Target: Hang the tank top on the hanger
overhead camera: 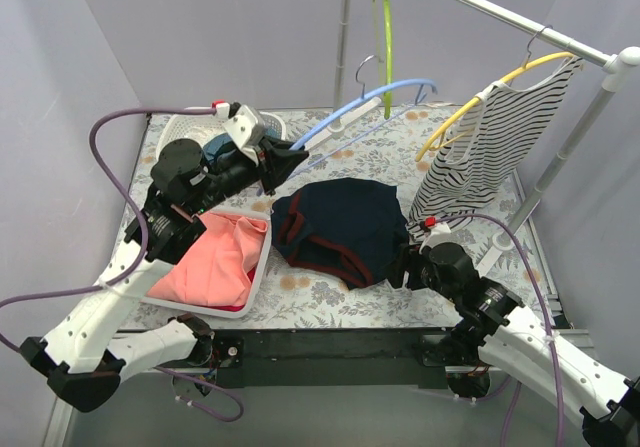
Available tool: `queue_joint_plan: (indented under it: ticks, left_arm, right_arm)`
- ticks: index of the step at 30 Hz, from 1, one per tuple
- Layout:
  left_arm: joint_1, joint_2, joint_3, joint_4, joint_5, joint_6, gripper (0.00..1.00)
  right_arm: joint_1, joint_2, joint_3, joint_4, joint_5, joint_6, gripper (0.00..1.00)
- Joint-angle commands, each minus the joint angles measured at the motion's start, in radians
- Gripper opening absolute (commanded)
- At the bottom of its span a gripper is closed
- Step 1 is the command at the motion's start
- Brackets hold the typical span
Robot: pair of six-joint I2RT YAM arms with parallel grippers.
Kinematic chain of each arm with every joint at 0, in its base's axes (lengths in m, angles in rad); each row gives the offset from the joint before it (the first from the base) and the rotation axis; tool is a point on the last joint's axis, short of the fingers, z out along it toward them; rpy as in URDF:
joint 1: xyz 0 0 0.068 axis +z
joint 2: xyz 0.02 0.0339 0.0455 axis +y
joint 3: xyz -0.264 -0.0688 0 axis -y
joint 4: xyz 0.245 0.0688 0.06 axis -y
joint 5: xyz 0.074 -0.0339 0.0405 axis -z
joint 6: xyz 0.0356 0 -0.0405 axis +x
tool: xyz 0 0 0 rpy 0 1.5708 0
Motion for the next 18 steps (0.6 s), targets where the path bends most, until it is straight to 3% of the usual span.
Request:
queue_joint_plan:
  ticks: [1,8,12,18]
  left_arm:
    - [-0.003,-0.135,-0.071,-0.079,0.028,-0.013,0.0]
    - [-0.006,-0.301,-0.145,-0.253,-0.003,-0.034,0.0]
    - [-0.006,-0.37,-0.197,-0.371,0.002,-0.094,0.0]
    - [-0.006,-0.526,-0.264,-0.468,-0.043,-0.21,0.0]
  right_arm:
    - [0.005,0.036,0.074,-0.013,0.011,0.013,0.69]
    - [0.005,0.066,0.11,-0.037,0.008,-0.004,0.65]
    - [0.008,0.148,0.106,0.002,-0.071,-0.021,0.61]
    - [0.083,0.228,0.1,0.072,-0.058,0.005,0.59]
